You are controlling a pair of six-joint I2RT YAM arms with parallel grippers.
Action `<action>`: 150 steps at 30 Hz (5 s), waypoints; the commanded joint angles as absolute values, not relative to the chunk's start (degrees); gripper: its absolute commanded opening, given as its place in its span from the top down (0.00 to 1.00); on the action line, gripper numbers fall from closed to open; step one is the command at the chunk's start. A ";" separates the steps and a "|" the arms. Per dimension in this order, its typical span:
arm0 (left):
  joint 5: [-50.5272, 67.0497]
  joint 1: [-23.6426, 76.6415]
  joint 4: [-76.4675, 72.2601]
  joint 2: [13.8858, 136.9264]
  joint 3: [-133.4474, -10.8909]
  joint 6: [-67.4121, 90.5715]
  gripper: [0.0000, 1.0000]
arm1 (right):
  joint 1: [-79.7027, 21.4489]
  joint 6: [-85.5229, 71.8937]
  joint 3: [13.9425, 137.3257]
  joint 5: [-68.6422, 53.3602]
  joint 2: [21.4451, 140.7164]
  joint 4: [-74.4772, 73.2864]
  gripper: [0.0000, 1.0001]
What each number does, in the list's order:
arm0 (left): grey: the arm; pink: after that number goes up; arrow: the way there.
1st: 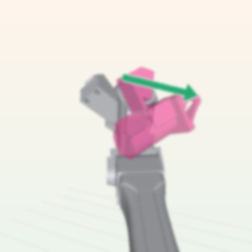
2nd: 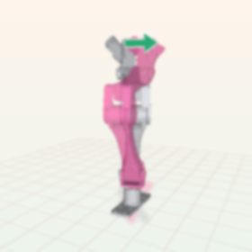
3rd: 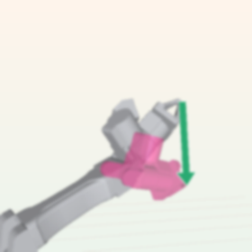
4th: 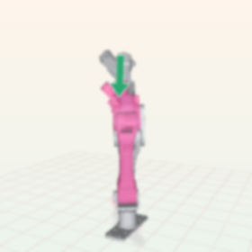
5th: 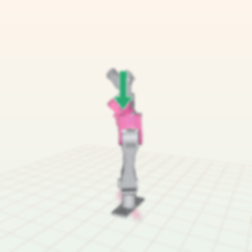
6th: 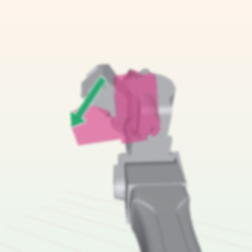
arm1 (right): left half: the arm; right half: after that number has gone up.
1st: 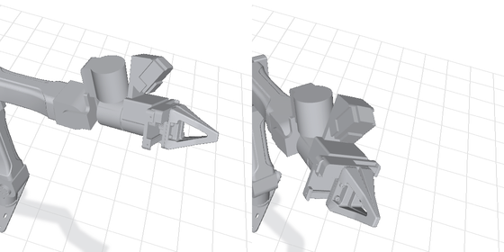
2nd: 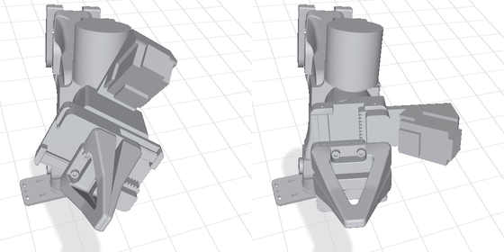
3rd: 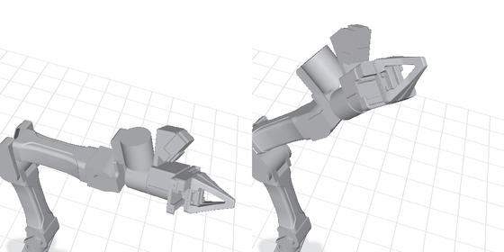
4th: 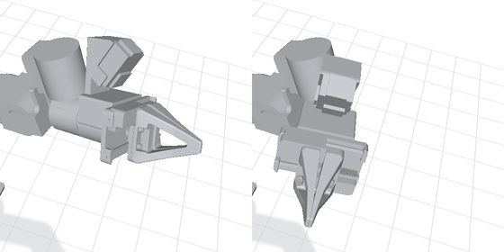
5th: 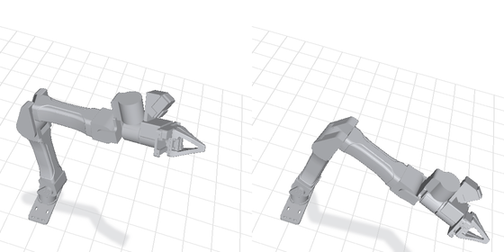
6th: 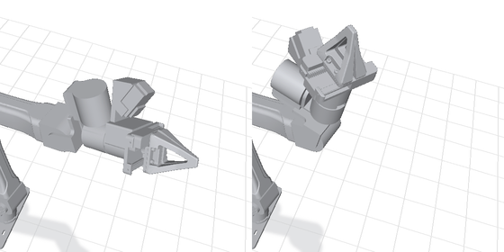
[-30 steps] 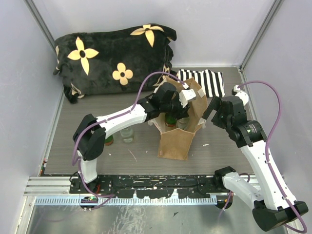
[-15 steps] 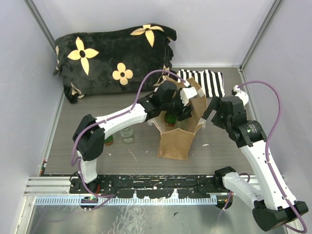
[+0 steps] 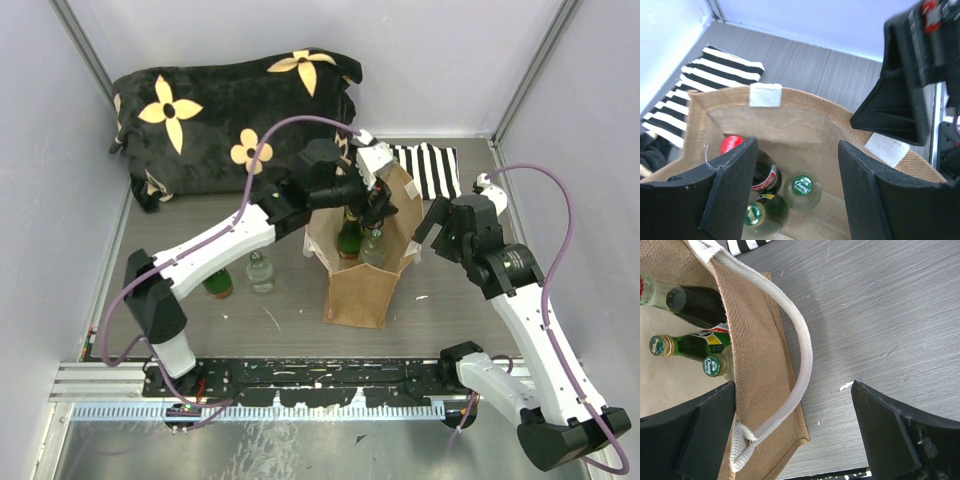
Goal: Place the beverage into the canvas bag
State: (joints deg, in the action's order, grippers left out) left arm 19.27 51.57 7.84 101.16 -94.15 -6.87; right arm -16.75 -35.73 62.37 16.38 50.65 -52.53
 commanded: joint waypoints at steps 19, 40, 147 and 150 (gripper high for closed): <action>9.78 16.06 64.42 78.48 -87.74 -19.38 0.31 | -16.63 -32.61 66.86 15.60 56.44 -44.08 0.00; 3.51 13.07 77.53 75.55 -77.84 -27.93 0.46 | -16.66 -31.82 65.81 10.41 59.82 -40.61 0.00; 35.05 40.98 33.98 91.46 -110.33 -1.02 1.00 | -16.68 -34.05 60.10 10.44 56.27 -41.47 0.00; 33.89 42.49 31.34 90.93 -105.25 -3.62 1.00 | -16.65 -34.15 60.23 10.61 56.03 -41.86 0.00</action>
